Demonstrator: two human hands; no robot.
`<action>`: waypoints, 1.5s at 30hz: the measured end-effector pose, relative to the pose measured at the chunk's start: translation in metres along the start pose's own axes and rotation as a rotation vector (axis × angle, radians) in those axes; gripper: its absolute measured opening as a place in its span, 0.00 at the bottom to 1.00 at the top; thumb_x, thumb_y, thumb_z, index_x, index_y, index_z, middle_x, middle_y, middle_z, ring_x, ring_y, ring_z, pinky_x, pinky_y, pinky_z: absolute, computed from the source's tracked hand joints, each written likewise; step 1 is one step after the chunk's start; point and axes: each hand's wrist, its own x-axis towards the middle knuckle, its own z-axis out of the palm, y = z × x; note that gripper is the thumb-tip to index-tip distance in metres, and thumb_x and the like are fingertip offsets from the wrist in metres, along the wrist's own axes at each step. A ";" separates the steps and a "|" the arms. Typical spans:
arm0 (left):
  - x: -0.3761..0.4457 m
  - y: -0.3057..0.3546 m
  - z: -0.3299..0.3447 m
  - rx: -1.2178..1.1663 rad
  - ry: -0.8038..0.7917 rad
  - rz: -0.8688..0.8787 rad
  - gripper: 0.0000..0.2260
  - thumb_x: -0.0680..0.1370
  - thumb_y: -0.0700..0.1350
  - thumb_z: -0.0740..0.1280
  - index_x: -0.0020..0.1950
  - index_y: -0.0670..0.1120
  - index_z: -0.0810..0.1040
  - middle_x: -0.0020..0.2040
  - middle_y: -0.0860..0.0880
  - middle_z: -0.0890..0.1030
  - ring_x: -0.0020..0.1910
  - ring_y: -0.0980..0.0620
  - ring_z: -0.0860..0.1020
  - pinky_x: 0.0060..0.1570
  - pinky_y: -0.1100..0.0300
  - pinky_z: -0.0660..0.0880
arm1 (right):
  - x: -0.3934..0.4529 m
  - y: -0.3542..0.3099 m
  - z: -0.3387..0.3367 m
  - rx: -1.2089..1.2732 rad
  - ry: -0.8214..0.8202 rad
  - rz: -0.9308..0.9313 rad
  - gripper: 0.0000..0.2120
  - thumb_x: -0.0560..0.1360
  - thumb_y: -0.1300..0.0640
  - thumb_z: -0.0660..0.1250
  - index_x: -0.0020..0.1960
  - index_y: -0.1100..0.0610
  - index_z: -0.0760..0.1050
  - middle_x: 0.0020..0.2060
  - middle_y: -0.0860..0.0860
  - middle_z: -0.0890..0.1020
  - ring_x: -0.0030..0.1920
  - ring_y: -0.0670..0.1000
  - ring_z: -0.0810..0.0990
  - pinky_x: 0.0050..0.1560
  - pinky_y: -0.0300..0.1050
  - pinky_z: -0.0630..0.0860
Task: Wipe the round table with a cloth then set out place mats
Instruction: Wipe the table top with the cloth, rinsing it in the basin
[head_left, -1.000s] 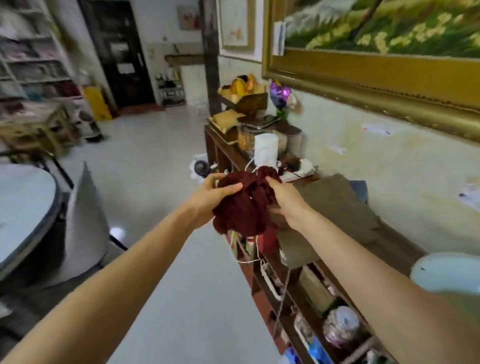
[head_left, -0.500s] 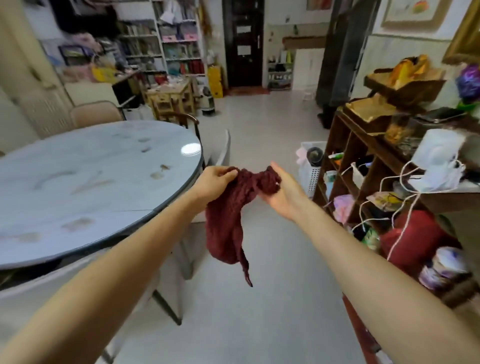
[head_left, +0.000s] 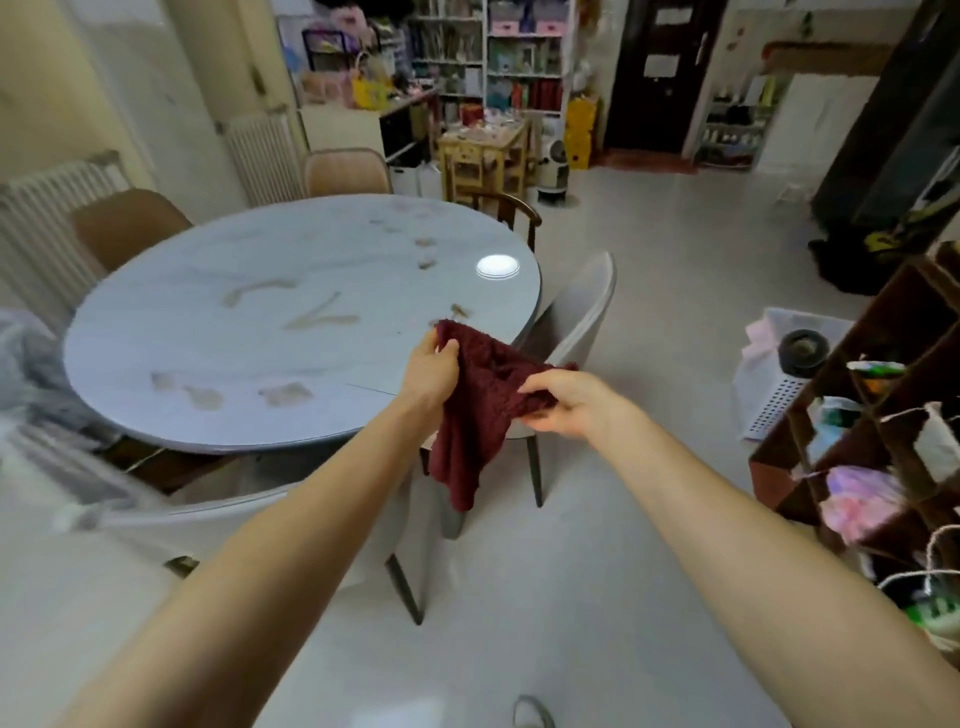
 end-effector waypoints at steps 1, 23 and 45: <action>0.015 0.001 -0.005 0.019 0.076 0.013 0.11 0.82 0.40 0.55 0.58 0.47 0.75 0.56 0.46 0.79 0.55 0.47 0.77 0.60 0.52 0.74 | 0.017 -0.006 0.007 -0.003 0.009 0.001 0.12 0.73 0.77 0.60 0.51 0.65 0.74 0.49 0.60 0.81 0.46 0.56 0.80 0.37 0.50 0.79; 0.142 0.007 -0.141 0.312 0.619 -0.312 0.15 0.80 0.41 0.59 0.62 0.33 0.73 0.61 0.37 0.77 0.59 0.37 0.77 0.55 0.51 0.76 | 0.172 -0.078 0.084 -0.929 0.202 -0.578 0.15 0.79 0.67 0.56 0.51 0.58 0.80 0.59 0.55 0.79 0.58 0.57 0.77 0.57 0.45 0.74; 0.110 0.007 -0.224 1.357 0.307 0.105 0.24 0.78 0.57 0.65 0.30 0.42 0.69 0.37 0.46 0.70 0.37 0.44 0.74 0.36 0.56 0.68 | 0.149 -0.066 0.120 -1.720 -0.189 -0.952 0.20 0.78 0.46 0.58 0.36 0.60 0.69 0.40 0.51 0.71 0.38 0.52 0.73 0.41 0.51 0.73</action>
